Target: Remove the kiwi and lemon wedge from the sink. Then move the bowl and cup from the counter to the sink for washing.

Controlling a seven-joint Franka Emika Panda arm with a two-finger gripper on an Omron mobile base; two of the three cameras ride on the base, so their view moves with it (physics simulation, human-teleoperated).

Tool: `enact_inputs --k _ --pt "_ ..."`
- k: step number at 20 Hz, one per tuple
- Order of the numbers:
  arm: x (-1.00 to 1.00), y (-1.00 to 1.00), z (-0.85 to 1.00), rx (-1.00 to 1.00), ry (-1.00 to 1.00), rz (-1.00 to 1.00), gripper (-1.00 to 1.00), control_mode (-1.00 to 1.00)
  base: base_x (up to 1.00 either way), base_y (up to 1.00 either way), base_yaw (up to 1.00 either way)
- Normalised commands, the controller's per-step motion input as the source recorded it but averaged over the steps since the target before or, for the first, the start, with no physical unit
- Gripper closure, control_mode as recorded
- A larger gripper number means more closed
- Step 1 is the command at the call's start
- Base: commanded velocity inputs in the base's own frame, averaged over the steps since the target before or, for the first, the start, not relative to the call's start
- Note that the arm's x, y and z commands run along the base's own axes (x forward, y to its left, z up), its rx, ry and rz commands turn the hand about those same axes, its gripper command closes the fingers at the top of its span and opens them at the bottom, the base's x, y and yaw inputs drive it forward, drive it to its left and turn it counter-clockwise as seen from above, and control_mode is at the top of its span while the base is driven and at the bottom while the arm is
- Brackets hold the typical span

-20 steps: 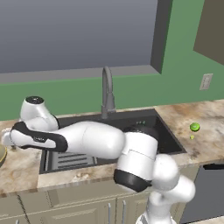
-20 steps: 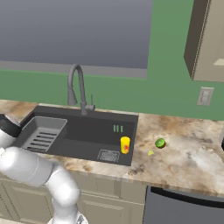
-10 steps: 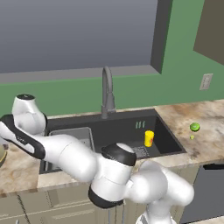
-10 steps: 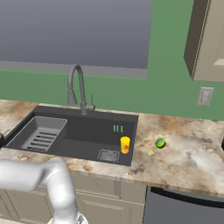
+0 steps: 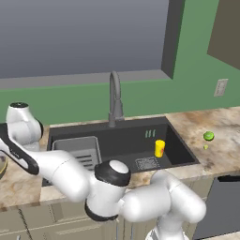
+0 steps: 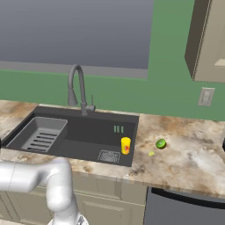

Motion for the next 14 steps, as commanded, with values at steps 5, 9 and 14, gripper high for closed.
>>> enact_inputs --k 5,9,14 --pt "0.01 0.22 -0.22 -0.05 -0.01 0.00 -1.00 -1.00 0.00 0.00 0.00" --pt "0.00 0.20 -0.08 -0.01 -0.01 0.00 -1.00 -1.00 0.00 0.00 0.00" --pt "0.02 0.18 -0.05 0.00 0.00 0.00 -1.00 -1.00 0.00 0.00 0.00"
